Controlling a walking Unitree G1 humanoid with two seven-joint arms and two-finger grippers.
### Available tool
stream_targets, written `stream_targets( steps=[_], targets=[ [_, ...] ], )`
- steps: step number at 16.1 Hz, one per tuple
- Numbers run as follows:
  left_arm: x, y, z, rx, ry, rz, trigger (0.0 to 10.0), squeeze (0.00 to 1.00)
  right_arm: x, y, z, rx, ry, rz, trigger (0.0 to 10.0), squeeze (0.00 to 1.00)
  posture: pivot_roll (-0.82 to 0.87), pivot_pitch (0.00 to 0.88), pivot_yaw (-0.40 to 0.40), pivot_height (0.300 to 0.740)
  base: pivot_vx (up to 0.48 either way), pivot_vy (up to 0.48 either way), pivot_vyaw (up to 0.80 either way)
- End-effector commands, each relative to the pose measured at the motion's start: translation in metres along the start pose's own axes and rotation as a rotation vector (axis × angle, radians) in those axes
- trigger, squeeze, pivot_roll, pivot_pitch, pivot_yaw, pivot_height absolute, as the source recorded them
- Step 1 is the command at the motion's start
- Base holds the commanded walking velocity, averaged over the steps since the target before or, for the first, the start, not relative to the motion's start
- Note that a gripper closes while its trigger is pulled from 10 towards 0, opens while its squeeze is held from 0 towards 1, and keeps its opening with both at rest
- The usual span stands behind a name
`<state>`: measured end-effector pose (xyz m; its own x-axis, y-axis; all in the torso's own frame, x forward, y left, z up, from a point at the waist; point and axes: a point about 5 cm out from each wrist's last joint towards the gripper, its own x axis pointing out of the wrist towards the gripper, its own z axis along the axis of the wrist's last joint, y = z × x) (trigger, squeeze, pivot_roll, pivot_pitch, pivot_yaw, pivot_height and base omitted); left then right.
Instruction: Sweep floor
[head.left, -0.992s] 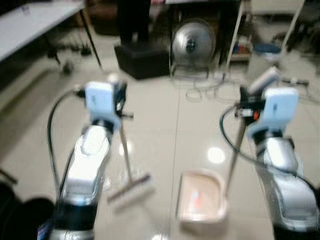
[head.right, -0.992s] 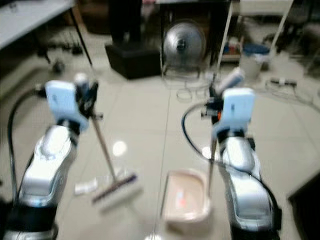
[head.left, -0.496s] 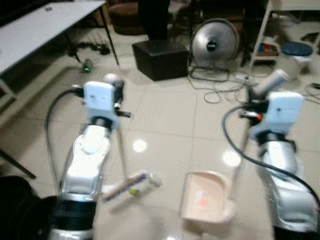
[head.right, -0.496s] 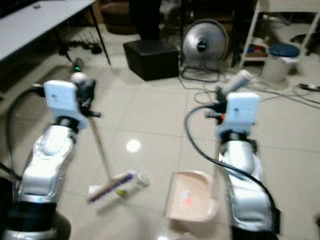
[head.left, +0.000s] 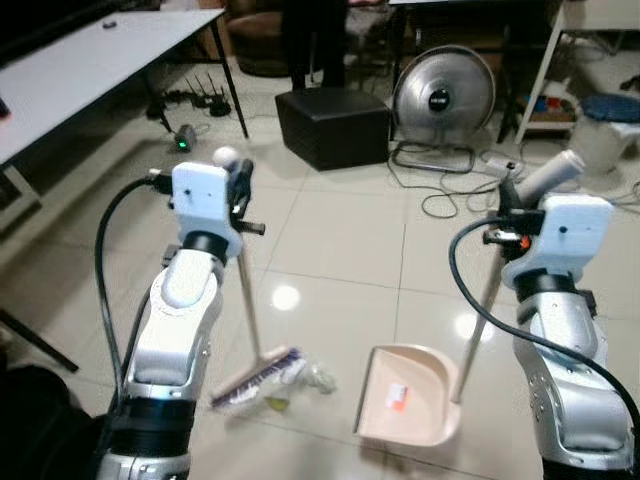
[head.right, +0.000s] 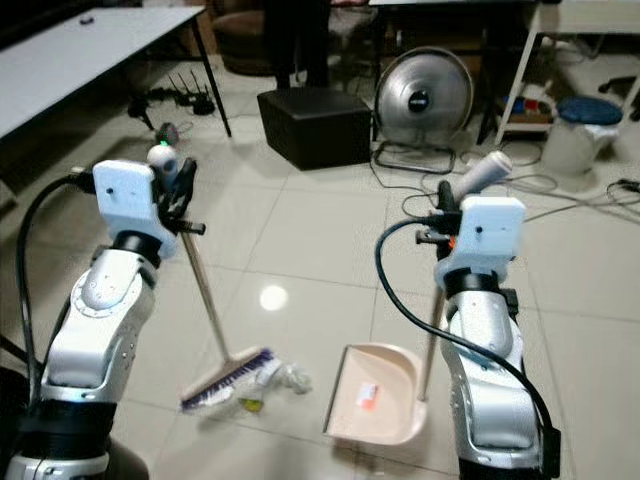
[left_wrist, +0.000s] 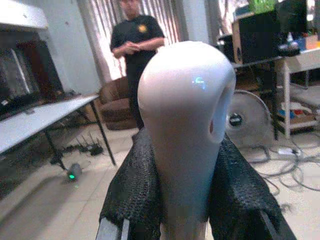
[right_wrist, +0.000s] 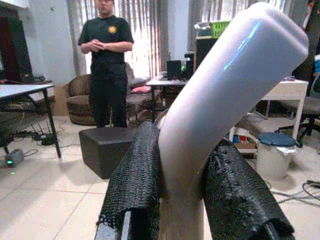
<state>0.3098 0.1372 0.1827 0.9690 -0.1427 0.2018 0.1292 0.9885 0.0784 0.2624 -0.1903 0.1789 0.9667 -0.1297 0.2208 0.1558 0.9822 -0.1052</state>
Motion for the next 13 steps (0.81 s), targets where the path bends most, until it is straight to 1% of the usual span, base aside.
stream_targets(
  steps=[1,3,5,6,7,8,10,11,13],
  targets=[
    [0.004,-0.001,0.008,0.003,-0.044,-0.012,10.0,0.0,0.001,-0.002,0.003,-0.012,-0.037,-0.005,10.0,0.0,-0.04,0.024,0.121,0.74,0.386,0.0,0.0],
    [0.008,-0.001,0.006,-0.002,-0.037,-0.006,10.0,0.0,0.003,-0.001,0.0,-0.004,-0.046,0.005,10.0,0.0,-0.04,0.034,0.128,0.74,0.386,0.0,0.0],
    [0.016,-0.001,0.003,0.001,-0.028,-0.005,10.0,0.0,0.01,-0.002,-0.004,-0.003,-0.048,0.019,10.0,0.0,-0.03,0.074,0.134,0.74,0.386,0.0,0.0],
    [0.018,-0.001,0.003,0.002,-0.027,-0.007,10.0,0.0,0.011,-0.002,-0.004,-0.004,-0.047,0.02,10.0,0.0,-0.03,0.079,0.133,0.74,0.386,0.0,0.0],
    [0.022,-0.004,0.002,0.01,-0.025,-0.026,10.0,0.0,0.015,-0.004,-0.007,-0.005,-0.039,0.02,10.0,0.0,-0.02,0.119,0.118,0.74,0.386,0.0,0.0],
    [0.026,-0.007,0.001,0.019,-0.023,-0.04,10.0,0.0,0.017,-0.005,-0.009,-0.008,-0.034,0.021,10.0,0.0,-0.01,0.136,0.118,0.74,0.386,0.0,0.0],
    [0.027,-0.007,-0.002,0.019,-0.013,-0.033,10.0,0.0,0.018,-0.005,-0.013,-0.007,-0.03,0.024,10.0,0.0,0.0,0.164,0.127,0.74,0.386,0.0,0.0],
    [0.027,-0.006,-0.004,0.011,-0.01,-0.014,10.0,0.0,0.018,-0.005,-0.019,0.0,-0.022,0.015,10.0,0.0,0.0,0.179,0.131,0.74,0.36,0.0,0.0],
    [0.029,-0.006,-0.004,-0.001,-0.033,0.004,10.0,0.0,0.018,-0.006,-0.022,0.013,-0.028,0.001,10.0,0.0,0.01,0.213,0.143,0.74,0.0,0.0,0.0]
  ],
)
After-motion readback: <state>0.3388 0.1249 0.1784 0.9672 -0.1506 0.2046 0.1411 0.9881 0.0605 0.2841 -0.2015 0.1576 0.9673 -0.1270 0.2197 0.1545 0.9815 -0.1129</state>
